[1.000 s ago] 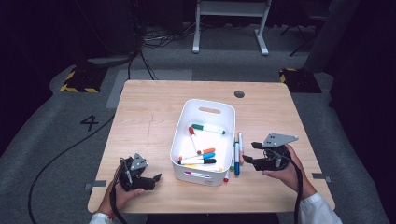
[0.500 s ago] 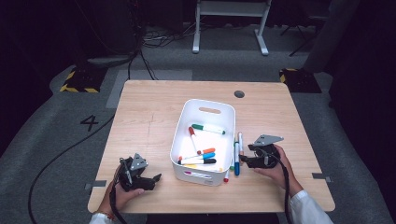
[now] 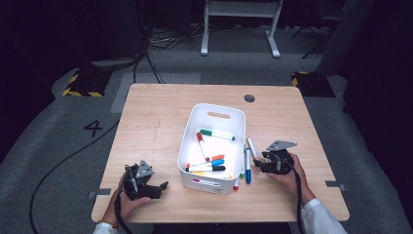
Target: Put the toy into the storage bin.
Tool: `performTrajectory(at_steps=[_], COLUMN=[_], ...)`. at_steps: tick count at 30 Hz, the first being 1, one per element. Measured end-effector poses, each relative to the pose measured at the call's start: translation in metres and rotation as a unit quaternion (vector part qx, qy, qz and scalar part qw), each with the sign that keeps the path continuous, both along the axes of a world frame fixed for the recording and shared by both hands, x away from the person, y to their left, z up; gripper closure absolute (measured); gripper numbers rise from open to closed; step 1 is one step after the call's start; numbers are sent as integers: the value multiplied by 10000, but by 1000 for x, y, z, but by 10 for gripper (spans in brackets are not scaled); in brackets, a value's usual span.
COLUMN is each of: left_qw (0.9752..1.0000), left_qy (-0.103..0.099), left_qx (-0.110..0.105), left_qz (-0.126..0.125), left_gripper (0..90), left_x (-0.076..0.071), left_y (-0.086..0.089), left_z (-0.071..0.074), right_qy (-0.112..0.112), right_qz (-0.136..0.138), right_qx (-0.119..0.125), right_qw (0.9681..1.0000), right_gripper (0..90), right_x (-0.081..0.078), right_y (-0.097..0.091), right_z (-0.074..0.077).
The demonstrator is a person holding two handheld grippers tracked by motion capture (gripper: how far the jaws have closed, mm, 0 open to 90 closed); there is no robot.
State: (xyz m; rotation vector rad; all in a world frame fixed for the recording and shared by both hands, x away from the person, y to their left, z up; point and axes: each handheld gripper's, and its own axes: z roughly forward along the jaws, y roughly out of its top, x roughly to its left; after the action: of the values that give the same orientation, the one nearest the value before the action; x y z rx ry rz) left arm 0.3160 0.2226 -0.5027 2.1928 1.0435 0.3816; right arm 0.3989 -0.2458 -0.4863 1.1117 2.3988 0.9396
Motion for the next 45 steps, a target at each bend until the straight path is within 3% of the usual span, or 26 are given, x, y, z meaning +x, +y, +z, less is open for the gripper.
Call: performTrajectory(at_steps=[3,10,25,32,38,45], left_qw=[10000,10000,10000,10000,10000,10000], left_qy=[-2,-3,5,-1,4,5], left_qx=[-1,4,-10,-1,-8,-7], left_qz=[-9,-6,-4,-9,-4,-5], left_gripper=[142,142,143,142,142,142], left_x=[0,0,0,0,0,0], left_y=[0,0,0,0,0,0], left_z=[0,0,0,0,0,0], right_qy=[23,7,-6,-55,-62,-132], right_qz=[-140,-292,-279,-246,-268,-265], right_qx=[-55,77,213,164,395,432], right_qw=[9999,9995,9994,9995,9988,9986], right_gripper=[580,738,749,749,750,750], right_x=[1,3,7,6,6,6], right_y=[-8,-22,-23,-18,-22,-25], right_z=[-2,-4,-5,-4,-1,3])
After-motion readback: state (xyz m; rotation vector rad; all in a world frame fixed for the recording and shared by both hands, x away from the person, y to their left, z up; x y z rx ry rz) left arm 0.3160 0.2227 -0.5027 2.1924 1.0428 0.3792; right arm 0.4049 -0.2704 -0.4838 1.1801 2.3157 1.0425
